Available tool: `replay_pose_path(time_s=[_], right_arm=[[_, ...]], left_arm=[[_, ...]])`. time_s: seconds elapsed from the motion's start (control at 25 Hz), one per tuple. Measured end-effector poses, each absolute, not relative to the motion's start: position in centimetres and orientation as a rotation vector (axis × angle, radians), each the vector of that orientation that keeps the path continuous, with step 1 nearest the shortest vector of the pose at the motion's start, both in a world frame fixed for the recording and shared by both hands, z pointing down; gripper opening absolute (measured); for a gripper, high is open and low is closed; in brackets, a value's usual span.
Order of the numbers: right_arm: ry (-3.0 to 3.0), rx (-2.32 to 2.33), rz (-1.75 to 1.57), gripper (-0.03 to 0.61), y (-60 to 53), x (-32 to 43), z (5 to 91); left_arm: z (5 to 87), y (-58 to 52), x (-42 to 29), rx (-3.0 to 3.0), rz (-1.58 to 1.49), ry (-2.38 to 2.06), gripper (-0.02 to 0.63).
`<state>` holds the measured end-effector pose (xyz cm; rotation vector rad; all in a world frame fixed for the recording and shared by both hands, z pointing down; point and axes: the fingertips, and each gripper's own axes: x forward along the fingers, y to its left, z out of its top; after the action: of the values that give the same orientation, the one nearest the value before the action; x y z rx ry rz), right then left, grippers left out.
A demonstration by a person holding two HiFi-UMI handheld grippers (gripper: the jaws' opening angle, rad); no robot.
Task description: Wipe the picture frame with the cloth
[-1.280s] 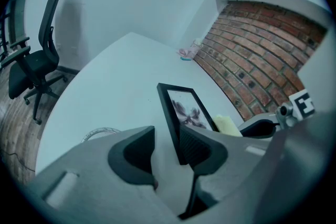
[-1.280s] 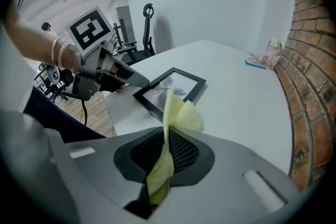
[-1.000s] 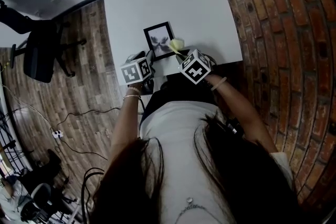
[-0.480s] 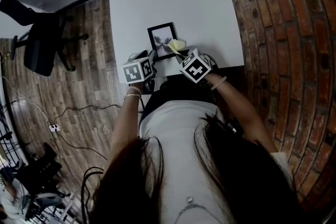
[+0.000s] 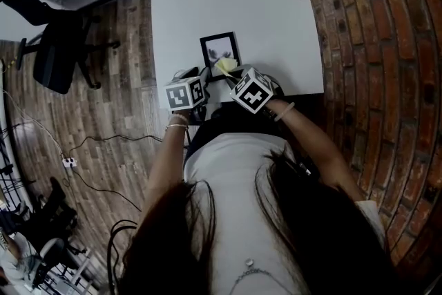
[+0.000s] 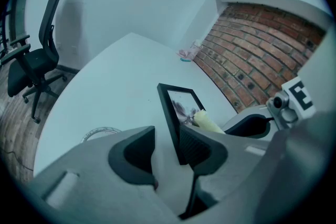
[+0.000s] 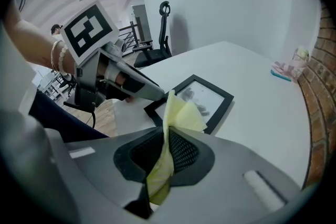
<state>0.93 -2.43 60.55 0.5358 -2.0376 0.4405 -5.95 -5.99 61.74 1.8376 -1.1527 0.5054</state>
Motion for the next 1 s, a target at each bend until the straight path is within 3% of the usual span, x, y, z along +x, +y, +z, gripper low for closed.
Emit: replay_pose_path(time_s=[1.0], right_arm=[[-2.076,0.454,0.406,0.034,-1.7,-2.7,60.6]], left_arm=[[61.7,-5.8,-6.0,1.838,0.485,-1.095,0.137]])
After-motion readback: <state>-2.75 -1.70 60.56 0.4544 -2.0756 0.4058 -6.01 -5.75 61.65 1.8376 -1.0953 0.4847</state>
